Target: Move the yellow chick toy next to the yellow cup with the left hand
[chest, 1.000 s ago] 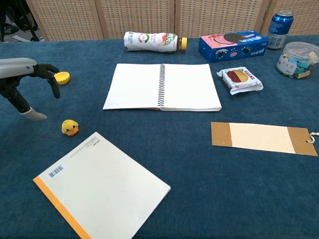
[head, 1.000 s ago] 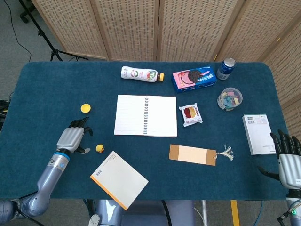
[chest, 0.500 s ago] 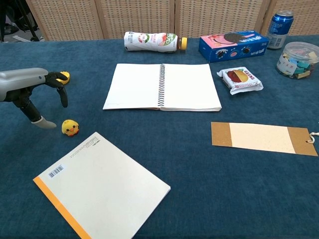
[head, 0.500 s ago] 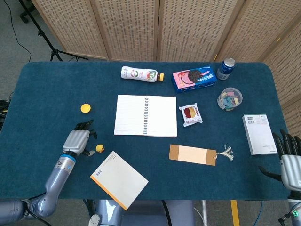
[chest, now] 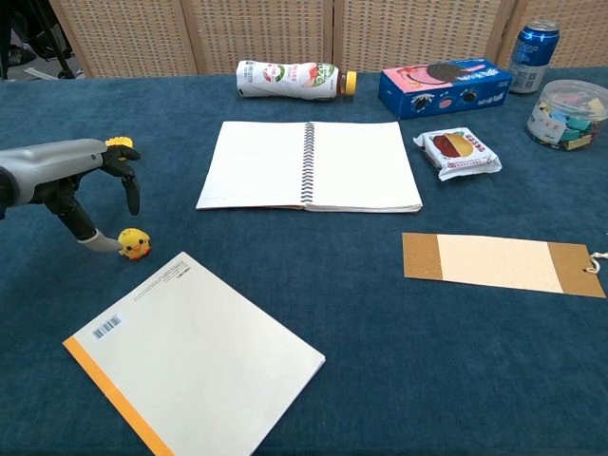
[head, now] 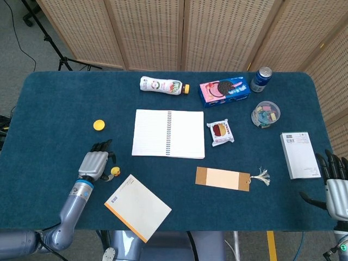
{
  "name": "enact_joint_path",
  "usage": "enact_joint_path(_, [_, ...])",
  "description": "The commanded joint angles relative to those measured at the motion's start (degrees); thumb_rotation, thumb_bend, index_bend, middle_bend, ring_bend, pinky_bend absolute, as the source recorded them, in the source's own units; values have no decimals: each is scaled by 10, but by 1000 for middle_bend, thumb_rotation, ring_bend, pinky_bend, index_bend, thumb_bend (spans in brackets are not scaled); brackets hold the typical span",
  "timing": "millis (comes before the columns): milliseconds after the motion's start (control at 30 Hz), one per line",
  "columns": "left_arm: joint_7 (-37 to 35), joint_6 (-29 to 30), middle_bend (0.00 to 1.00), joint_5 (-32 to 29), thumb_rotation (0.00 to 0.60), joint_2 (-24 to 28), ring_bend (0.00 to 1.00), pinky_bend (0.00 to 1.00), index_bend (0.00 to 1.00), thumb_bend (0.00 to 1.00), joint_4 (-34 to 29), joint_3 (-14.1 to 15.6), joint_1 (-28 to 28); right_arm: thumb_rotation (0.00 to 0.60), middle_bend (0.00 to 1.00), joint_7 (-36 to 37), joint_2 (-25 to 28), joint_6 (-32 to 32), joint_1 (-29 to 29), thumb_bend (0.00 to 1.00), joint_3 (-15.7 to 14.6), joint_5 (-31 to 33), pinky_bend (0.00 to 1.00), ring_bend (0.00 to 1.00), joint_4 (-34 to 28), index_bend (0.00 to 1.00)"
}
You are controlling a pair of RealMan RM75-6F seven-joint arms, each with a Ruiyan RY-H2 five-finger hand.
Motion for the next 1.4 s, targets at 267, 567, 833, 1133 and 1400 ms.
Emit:
enact_joint_path(267, [17,9,0,-17,600,-12,18,0,493,187,5,1,-5,600,0,3,1,2,-1,0,0,-2,0,0,0,26])
enact_joint_path(567, [15,9,0,-23,600,-25,17,0,517,190,16,0,-6,600,0,6,1,2,-2,0,0,-4,0,0,1,25])
enact_joint_path(833, [17,15,0,-18,600,-36,17,0,559,217,25,0,-5,600,0,10,2,4,-3,0,0,-5,0,0,2,25])
enact_joint_path(1133, [23,17,0,-17,600,-34,18,0,567,223,25,2,-5,600,0,13,3,5,-4,0,0,-6,0,0,2,25])
enact_joint_path(1400, [26,21,0,-16,600,-29,17,0,578,229,25,0,-3,600,0,11,2,4,-4,0,0,-7,0,0,2,25])
